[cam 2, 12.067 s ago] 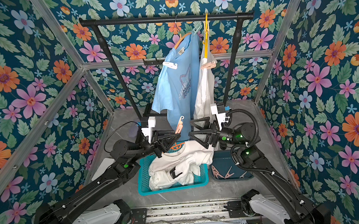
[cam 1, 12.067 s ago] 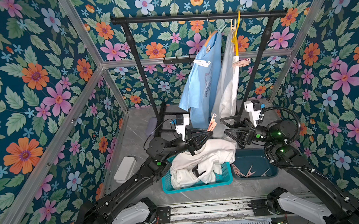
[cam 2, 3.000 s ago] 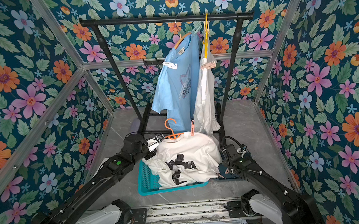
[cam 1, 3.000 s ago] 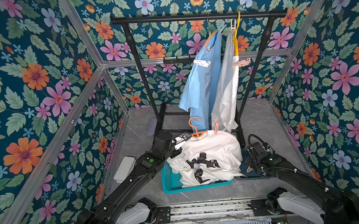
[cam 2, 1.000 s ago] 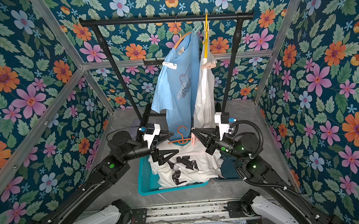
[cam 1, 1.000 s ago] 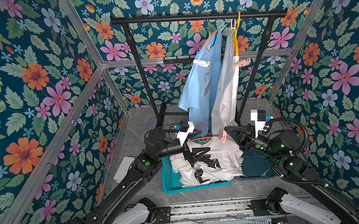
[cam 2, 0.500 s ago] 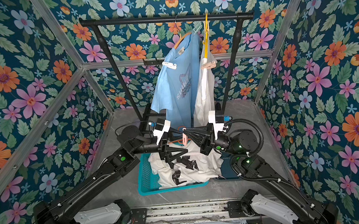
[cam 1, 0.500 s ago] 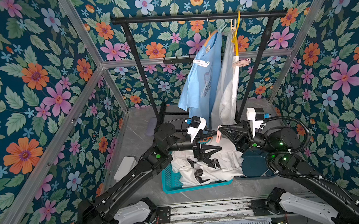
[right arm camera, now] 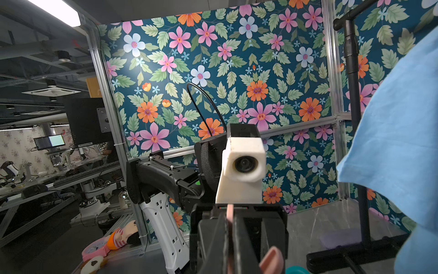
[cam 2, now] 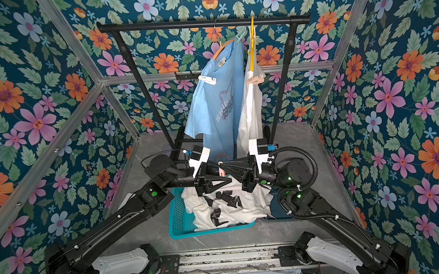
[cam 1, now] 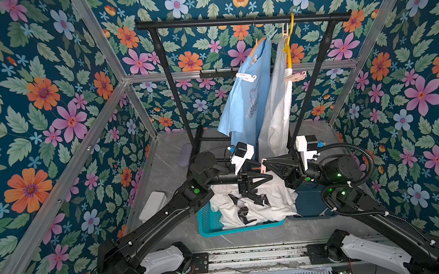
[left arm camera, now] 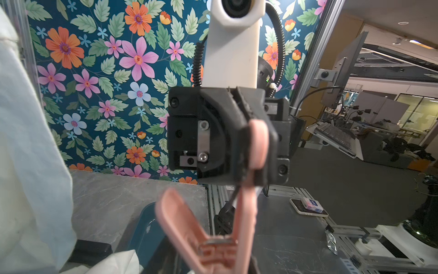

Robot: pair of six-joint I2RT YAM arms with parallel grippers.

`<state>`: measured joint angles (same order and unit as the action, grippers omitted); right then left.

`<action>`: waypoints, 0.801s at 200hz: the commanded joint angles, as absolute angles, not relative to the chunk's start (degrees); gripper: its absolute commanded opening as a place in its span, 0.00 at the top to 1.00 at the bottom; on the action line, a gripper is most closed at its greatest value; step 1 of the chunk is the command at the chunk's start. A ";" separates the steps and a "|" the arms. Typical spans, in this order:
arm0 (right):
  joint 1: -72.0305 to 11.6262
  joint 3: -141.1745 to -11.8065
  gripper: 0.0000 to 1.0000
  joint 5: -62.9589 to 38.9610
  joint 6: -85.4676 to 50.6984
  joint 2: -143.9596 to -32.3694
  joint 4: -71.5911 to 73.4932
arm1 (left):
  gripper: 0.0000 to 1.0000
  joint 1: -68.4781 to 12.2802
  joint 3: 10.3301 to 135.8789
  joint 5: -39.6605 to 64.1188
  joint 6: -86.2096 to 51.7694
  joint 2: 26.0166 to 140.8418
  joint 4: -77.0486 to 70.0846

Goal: Use clothespins to secure the t-shirt on both sides of the hanger
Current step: Pick up the clothespin from the storage box.

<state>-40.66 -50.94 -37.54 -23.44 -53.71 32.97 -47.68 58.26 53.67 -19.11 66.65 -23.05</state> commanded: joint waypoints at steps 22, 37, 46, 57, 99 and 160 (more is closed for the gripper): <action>-40.69 -49.32 1.00 -38.93 -20.72 -52.69 37.19 | 0.76 -47.99 57.91 53.11 -19.11 66.13 -25.57; -40.69 -49.12 1.00 -38.93 -20.19 -52.47 37.18 | 0.83 -48.08 57.80 53.37 -19.28 66.19 -25.36; -40.69 -49.13 1.00 -38.89 -20.06 -52.56 36.96 | 0.85 -48.15 57.84 53.59 -19.17 66.21 -25.23; -40.69 -49.12 1.00 -39.02 -19.83 -52.64 36.65 | 0.91 -48.16 57.85 53.52 -18.90 66.18 -24.84; -40.69 -49.13 0.89 -38.74 -19.78 -52.65 34.23 | 1.00 -48.23 58.86 53.29 -17.78 66.66 -22.42; -40.69 -49.13 0.49 -33.82 -17.67 -49.27 26.16 | 1.00 -48.25 60.04 50.29 -9.77 66.51 -13.74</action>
